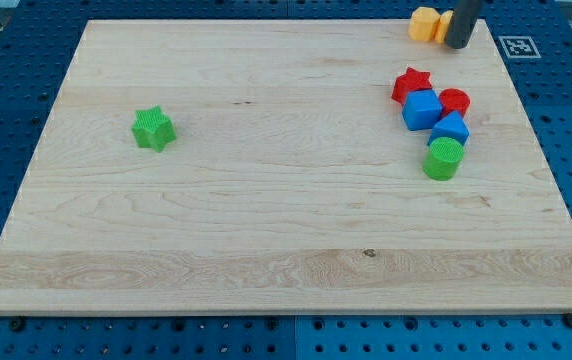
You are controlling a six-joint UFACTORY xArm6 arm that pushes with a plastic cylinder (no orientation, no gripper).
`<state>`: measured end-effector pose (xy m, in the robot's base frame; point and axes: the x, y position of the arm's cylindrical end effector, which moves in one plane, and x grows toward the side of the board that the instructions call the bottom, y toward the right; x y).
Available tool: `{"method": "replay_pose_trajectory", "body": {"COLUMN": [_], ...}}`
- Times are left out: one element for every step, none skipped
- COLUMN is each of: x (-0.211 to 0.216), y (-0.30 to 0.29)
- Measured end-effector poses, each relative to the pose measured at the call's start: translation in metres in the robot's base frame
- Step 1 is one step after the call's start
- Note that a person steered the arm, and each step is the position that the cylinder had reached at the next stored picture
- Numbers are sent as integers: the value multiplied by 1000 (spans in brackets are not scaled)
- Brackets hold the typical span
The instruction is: Push the group of blocks to the center right
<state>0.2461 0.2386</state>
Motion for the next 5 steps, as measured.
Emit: {"method": "replay_pose_trajectory", "body": {"x": [3, 4, 11, 27, 45], "y": [2, 3, -2, -27, -48]}}
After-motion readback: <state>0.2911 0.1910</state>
